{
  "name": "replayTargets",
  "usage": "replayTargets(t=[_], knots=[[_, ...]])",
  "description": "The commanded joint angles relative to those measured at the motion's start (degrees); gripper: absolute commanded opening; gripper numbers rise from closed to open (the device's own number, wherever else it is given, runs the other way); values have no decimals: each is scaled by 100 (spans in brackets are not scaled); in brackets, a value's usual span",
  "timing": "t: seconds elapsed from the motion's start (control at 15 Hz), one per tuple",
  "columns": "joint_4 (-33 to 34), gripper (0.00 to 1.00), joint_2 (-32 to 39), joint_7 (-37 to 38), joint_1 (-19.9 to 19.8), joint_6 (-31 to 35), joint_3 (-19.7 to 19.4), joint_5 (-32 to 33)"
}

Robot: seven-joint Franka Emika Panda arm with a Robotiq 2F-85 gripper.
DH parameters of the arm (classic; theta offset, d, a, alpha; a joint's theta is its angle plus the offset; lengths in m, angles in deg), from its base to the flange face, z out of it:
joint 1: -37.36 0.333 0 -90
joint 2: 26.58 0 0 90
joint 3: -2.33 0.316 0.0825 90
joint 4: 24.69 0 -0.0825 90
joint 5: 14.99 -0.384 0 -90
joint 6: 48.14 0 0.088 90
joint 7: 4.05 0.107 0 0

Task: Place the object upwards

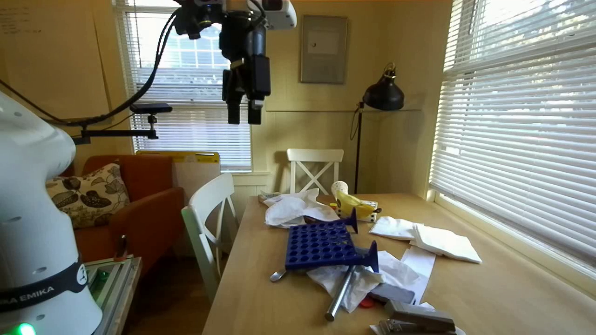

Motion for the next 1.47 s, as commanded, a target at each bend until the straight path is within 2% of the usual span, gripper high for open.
replayTargets(t=[0.0, 1.27, 1.4], knots=[[16, 100, 4, 15, 36, -19, -26, 13], [16, 100, 4, 15, 36, -19, -26, 13], [-136, 100, -84, -112, 90, 80, -159, -219]])
